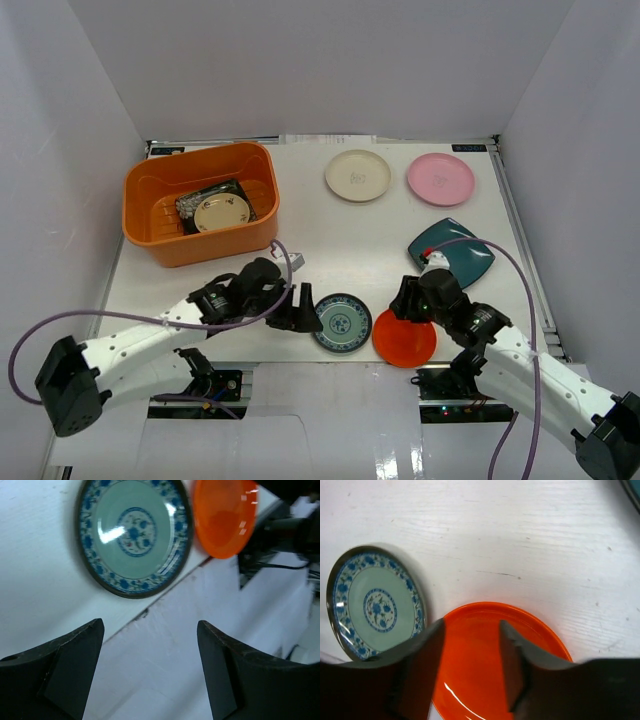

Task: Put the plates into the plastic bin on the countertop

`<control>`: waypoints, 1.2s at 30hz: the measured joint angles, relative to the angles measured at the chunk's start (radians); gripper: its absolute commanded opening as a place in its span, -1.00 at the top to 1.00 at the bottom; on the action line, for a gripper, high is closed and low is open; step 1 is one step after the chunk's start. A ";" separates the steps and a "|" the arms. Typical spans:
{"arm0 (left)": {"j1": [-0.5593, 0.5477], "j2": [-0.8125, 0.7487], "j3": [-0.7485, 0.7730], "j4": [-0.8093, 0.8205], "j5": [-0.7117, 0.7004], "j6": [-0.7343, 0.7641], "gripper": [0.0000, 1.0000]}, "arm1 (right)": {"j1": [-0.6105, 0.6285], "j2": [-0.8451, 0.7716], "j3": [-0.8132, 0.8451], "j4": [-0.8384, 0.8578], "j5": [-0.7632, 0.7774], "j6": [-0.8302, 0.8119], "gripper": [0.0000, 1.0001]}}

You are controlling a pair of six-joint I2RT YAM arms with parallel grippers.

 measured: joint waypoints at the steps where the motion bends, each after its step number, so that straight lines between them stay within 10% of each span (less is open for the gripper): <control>1: -0.043 0.057 0.000 0.007 -0.048 -0.016 -0.74 | -0.001 -0.008 0.000 -0.021 0.026 0.014 -0.39; 4: -0.071 0.171 -0.003 0.040 -0.147 -0.040 -0.75 | -0.004 -0.027 0.000 -0.092 0.125 0.058 -0.89; 7: -0.071 0.254 -0.009 0.108 -0.205 -0.049 -0.75 | -0.012 -0.053 0.006 -0.161 0.227 0.100 -0.92; 18: -0.071 0.436 -0.001 0.277 -0.257 -0.026 -0.38 | -0.037 -0.070 0.008 -0.262 0.281 0.228 -0.76; 28: -0.071 0.437 -0.032 0.322 -0.287 -0.021 1.00 | -0.042 -0.096 -0.013 -0.269 0.194 0.251 -0.61; 36: -0.071 0.264 -0.037 0.251 -0.386 -0.019 1.00 | -0.045 -0.047 -0.042 -0.228 0.137 0.243 -0.27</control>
